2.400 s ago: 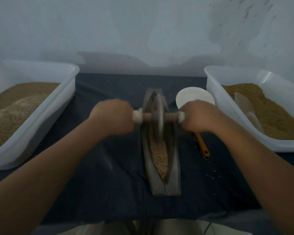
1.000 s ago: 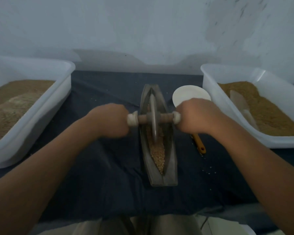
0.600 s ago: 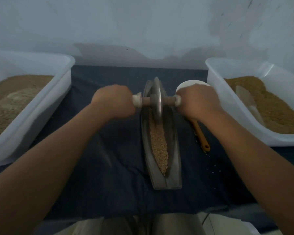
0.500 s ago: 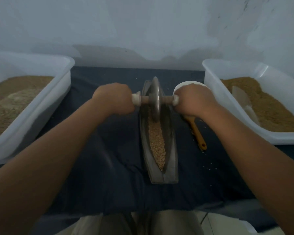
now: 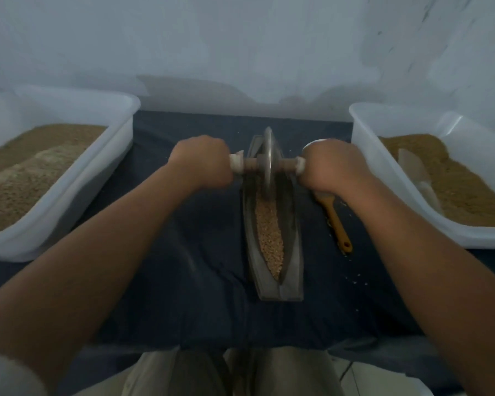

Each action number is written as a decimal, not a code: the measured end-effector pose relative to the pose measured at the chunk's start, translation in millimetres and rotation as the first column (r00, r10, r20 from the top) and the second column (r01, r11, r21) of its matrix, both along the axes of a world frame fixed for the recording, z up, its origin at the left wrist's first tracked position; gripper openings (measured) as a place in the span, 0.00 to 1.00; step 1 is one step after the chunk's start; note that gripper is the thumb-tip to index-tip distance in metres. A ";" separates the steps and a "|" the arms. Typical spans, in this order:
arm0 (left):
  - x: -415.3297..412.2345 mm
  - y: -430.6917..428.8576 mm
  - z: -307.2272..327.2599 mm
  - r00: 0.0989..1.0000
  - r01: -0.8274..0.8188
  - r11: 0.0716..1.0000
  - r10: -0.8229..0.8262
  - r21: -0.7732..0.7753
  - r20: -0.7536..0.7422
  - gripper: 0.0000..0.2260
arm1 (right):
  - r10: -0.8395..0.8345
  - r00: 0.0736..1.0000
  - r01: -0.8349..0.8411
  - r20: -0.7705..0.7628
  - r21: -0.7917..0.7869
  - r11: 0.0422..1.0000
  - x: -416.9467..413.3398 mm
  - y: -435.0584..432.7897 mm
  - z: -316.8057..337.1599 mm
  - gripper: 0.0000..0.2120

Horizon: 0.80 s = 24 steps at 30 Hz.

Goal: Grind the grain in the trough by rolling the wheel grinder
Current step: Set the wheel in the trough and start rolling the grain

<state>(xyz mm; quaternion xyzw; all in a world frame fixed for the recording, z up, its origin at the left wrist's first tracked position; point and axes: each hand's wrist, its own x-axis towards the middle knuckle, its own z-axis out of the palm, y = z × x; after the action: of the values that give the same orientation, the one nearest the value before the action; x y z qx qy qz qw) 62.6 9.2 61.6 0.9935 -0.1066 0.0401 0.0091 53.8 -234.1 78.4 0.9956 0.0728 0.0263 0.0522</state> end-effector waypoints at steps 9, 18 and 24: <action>-82.5 25.2 -19.4 0.971 0.240 0.966 -0.240 0.092 -0.002 0.10 | 0.130 0.936 -0.100 -0.326 0.106 0.989 -92.2 -37.4 -14.2 0.05; 0.9 -3.5 7.3 0.996 0.024 1.000 -0.024 -0.002 -0.090 0.13 | 0.010 0.998 -0.010 0.055 -0.017 1.000 9.5 -8.8 -12.5 0.11; -70.2 18.7 -6.9 0.957 0.267 0.961 -0.255 0.078 -0.136 0.07 | 0.097 0.941 -0.058 -0.324 0.129 0.990 -87.2 -35.4 -12.6 0.05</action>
<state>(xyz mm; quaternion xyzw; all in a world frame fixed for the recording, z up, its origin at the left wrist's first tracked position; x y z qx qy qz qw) -7.6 27.9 54.7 0.9705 -0.2379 -0.0284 -0.0264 -33.4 -269.5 65.8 0.9837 0.1179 -0.1344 -0.0205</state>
